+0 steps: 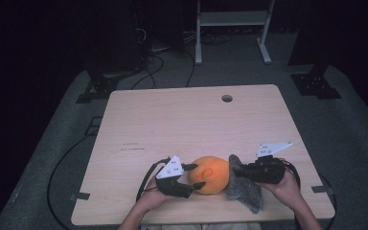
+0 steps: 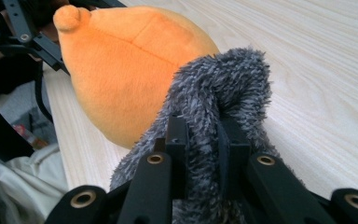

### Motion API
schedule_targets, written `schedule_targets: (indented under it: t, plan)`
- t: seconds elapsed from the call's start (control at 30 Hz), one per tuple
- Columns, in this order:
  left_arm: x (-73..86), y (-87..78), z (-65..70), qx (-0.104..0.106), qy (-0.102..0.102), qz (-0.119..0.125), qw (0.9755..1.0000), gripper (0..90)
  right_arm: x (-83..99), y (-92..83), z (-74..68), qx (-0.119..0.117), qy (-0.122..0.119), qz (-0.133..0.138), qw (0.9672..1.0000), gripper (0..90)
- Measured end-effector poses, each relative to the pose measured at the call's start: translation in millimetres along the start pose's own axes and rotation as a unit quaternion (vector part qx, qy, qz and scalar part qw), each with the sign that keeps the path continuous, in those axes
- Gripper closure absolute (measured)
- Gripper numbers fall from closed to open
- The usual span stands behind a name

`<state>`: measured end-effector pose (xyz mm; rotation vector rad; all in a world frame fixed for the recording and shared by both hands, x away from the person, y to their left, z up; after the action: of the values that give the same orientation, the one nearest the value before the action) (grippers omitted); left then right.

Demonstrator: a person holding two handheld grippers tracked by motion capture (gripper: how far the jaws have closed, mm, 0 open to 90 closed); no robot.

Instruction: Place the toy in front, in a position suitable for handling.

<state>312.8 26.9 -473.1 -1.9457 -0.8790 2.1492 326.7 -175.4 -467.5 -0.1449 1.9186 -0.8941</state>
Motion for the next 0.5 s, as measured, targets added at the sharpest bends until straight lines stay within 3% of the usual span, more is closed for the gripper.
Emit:
schedule_targets:
  t: [0.17,0.3,0.4,0.5]
  plan:
    - [-0.1,0.3,-0.4,-0.002,-0.001,0.0,1.0,35.2,-12.8,-3.9,-11.3,-0.021,-0.01,0.032,0.9992,76.4]
    - [0.0,-0.3,-3.2,-0.004,-0.009,0.003,0.9999,35.1,-5.4,3.8,-6.1,-0.009,-0.005,0.01,0.9999,76.4]
    - [0.1,0.0,-4.3,-0.003,-0.016,0.007,0.9998,35.2,-6.0,1.7,-5.9,-0.013,0.001,0.016,0.9998,76.4]
    - [-0.9,1.9,-4.3,-0.003,-0.017,0.009,0.9998,35.3,-18.1,-4.1,-19.7,-0.042,-0.003,0.047,0.998,76.4]
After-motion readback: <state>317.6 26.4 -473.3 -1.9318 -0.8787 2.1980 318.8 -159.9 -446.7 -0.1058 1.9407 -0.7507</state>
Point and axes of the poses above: each handheld gripper's, and its own axes: y roughly forward along the jaws, x roughly out of its underside, z roughly to its right, the point moved 8 cm from there along y, roughly forward along the jaws, and after that the axes turned 4 degrees about -z, right-handed, at the moved point
